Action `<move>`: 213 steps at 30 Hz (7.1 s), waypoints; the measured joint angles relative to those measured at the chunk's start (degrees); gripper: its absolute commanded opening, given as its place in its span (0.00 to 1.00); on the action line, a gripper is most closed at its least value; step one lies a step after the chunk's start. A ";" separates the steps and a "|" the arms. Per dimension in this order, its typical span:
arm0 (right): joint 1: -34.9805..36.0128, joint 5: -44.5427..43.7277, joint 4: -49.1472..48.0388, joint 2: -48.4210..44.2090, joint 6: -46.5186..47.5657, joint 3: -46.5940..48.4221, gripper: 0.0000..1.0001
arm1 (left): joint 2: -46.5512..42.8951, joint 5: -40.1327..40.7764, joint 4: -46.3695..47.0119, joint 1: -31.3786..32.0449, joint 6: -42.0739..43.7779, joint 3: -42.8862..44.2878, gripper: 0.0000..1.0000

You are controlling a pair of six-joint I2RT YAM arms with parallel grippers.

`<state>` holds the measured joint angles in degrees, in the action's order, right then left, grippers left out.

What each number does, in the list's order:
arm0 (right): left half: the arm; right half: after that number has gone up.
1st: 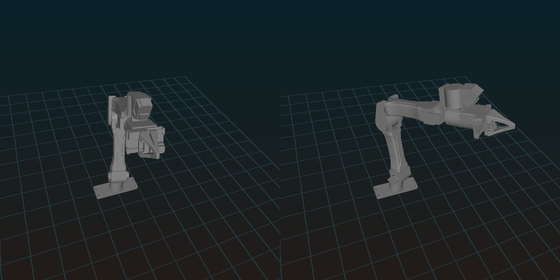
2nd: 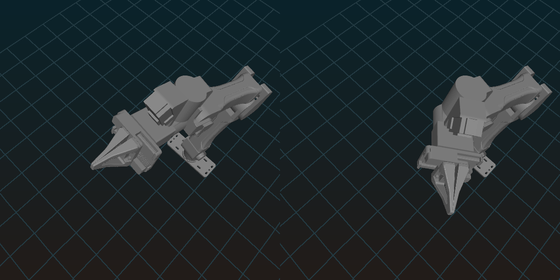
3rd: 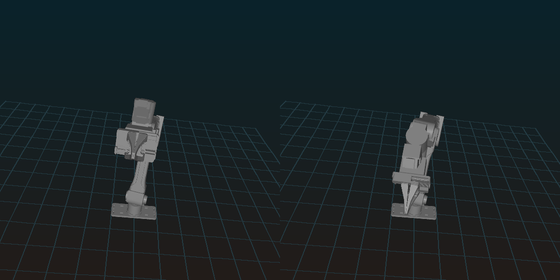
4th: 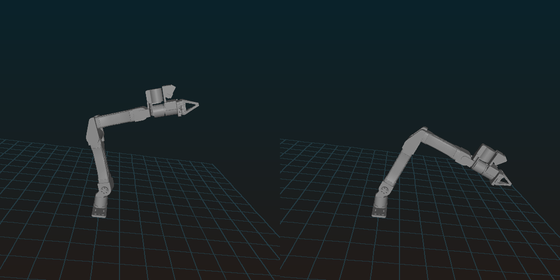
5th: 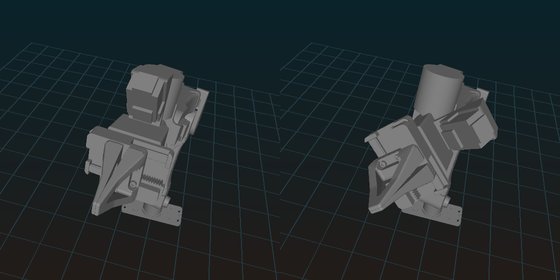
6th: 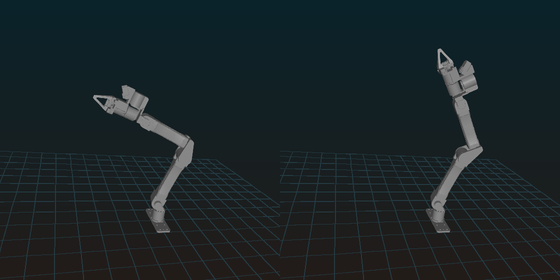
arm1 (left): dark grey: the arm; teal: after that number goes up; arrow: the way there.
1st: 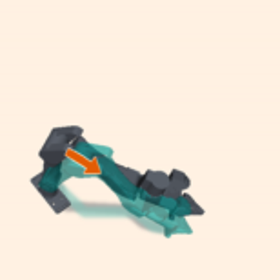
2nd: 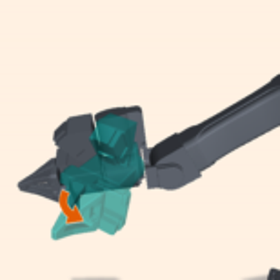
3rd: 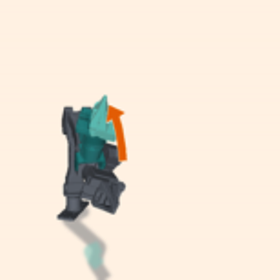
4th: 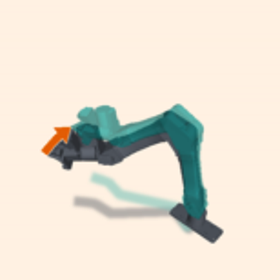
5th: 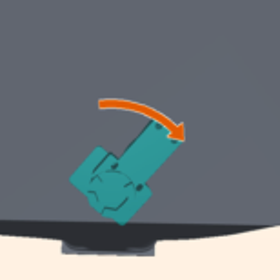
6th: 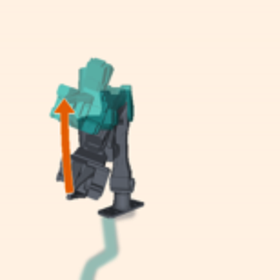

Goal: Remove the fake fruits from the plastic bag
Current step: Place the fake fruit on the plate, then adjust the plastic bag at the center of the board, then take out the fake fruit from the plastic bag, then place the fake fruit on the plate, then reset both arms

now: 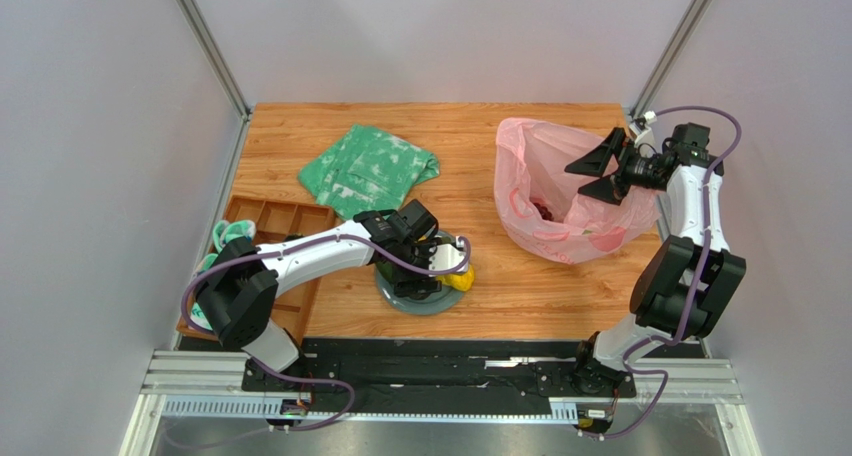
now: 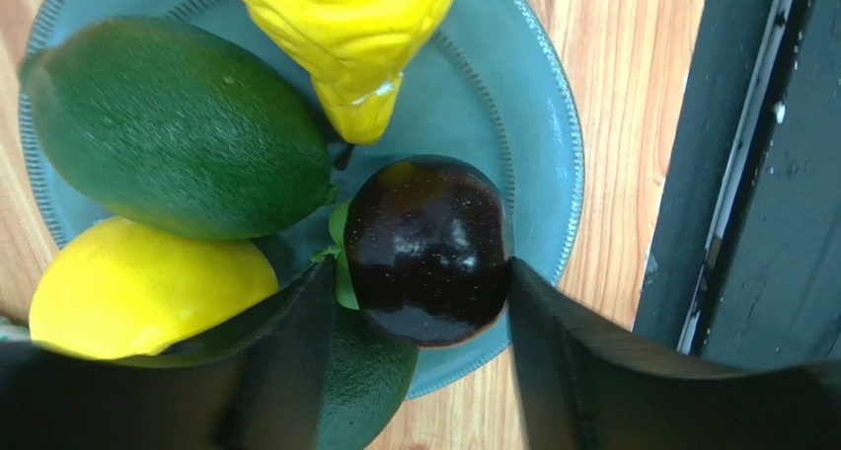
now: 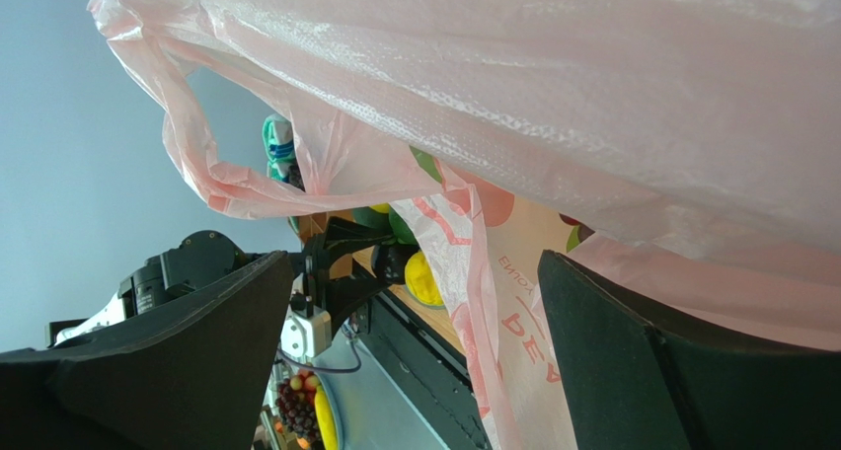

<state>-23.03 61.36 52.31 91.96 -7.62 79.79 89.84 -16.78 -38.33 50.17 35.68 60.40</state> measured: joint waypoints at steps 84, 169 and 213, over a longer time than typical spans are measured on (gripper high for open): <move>30.82 -43.30 1.66 -0.48 30.97 -3.17 0.00 | 13.46 -12.85 19.34 -6.08 -47.71 36.15 0.00; 66.14 -27.87 -2.47 7.08 32.02 10.93 0.04 | -39.17 -12.00 3.61 -48.43 -40.17 0.72 0.98; 61.18 -65.72 -5.62 -4.92 25.20 9.81 0.98 | -39.52 -6.12 4.00 -49.07 -35.28 -1.11 0.99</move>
<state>38.15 -4.36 46.70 87.05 17.58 89.60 50.33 -22.90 -34.33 1.10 0.40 59.29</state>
